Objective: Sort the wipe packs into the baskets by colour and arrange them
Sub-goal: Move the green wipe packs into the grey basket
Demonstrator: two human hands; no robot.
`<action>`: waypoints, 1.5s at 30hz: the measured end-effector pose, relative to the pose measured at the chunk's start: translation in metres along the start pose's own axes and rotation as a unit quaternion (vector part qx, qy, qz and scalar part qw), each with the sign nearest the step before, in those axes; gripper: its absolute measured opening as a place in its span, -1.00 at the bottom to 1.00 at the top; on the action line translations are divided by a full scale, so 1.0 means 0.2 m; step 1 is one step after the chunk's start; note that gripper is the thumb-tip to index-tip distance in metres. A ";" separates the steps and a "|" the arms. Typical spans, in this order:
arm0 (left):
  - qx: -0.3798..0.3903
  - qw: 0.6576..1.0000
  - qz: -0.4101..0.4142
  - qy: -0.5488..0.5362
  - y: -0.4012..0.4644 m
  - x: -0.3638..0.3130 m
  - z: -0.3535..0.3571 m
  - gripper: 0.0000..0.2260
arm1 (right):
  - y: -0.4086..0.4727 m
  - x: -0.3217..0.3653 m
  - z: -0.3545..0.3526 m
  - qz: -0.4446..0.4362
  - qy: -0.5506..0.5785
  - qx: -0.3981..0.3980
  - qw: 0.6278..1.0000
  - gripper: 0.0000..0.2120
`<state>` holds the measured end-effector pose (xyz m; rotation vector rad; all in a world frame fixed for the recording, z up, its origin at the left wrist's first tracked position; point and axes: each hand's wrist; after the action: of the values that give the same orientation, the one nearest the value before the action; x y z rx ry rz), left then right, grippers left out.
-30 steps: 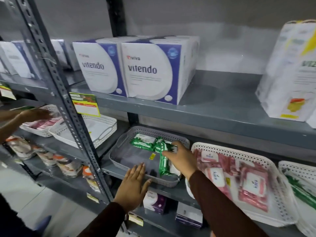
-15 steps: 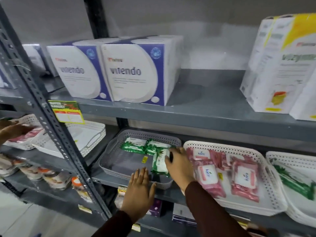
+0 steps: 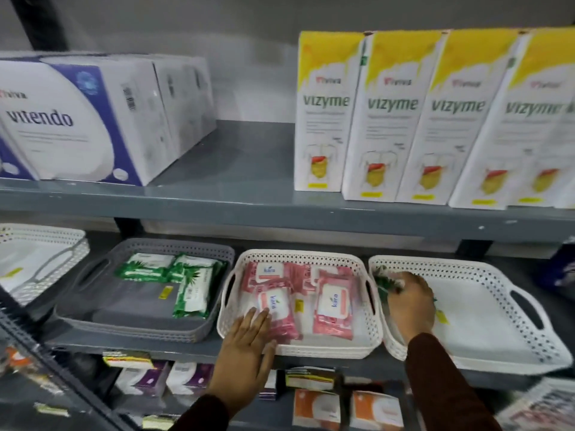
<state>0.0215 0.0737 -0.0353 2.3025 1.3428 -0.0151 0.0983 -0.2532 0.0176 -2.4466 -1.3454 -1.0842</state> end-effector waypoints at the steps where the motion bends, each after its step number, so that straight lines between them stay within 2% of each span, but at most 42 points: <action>1: -0.010 1.000 -0.006 -0.001 0.01 -0.01 0.01 -0.54 | 0.04 -0.05 -0.01 0.013 -0.040 0.037 0.998 -0.62; 5: -0.026 0.999 -0.029 0.002 0.01 -0.02 0.05 -0.54 | 0.19 -0.13 -0.06 0.006 -0.191 0.223 0.956 -0.32; 7: -0.030 0.999 -0.038 -0.002 0.00 -0.03 0.07 -0.53 | 0.22 -0.15 -0.08 -0.016 -0.211 0.270 0.939 -0.35; 10: -0.025 0.998 -0.052 0.000 -0.01 -0.04 0.07 -0.53 | 0.22 -0.15 -0.08 0.000 -0.262 0.237 0.935 -0.44; 12: -0.021 0.998 -0.055 0.008 -0.01 -0.05 0.06 -0.53 | 0.22 -0.14 -0.08 0.035 -0.284 0.233 0.929 -0.33; 14: -0.015 0.998 -0.053 0.018 -0.01 -0.05 0.05 -0.54 | 0.22 -0.13 -0.08 0.061 -0.231 0.263 0.935 -0.25; 16: -0.001 0.999 -0.042 0.029 -0.01 -0.05 0.03 -0.54 | 0.21 -0.13 -0.10 0.081 -0.143 0.279 0.946 -0.28; 21: -0.009 0.999 -0.036 0.031 -0.06 0.01 -0.03 -0.50 | 0.14 -0.11 -0.17 0.122 -0.033 0.151 0.980 -0.36; 24: -0.027 0.996 -0.077 0.043 -0.15 0.15 -0.12 -0.47 | 0.06 0.03 -0.20 0.087 0.009 0.104 0.991 -0.38; 28: -0.024 0.989 -0.128 0.068 -0.26 0.39 -0.27 -0.43 | -0.10 0.33 -0.19 0.016 0.034 0.086 0.996 -0.43; 32: -0.006 0.987 -0.147 0.070 -0.39 0.68 -0.41 -0.48 | -0.43 0.71 -0.01 -0.088 0.069 0.139 0.984 -0.46; 36: 0.004 0.985 -0.163 0.060 -0.49 0.96 -0.53 -0.49 | -0.79 1.05 0.33 -0.177 0.080 0.250 0.949 -0.54; 41: -0.001 0.987 -0.152 0.060 -0.59 1.17 -0.65 -0.56 | -1.15 1.43 0.75 -0.208 0.051 0.336 0.917 -0.55; 45: 0.013 0.991 -0.117 0.057 -0.61 1.24 -0.71 -0.55 | -1.31 1.65 1.05 -0.242 0.017 0.313 0.918 -0.56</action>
<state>0.0185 0.3839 -0.0172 2.1823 1.6742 0.0230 0.1148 0.2161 0.0266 -1.6685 -1.9700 -0.6088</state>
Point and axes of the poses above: each hand's wrist, its own y-axis towards the middle knuckle, its own z-axis out of the palm, x = y × z, and after that the axes turned 6 degrees about z, right-handed
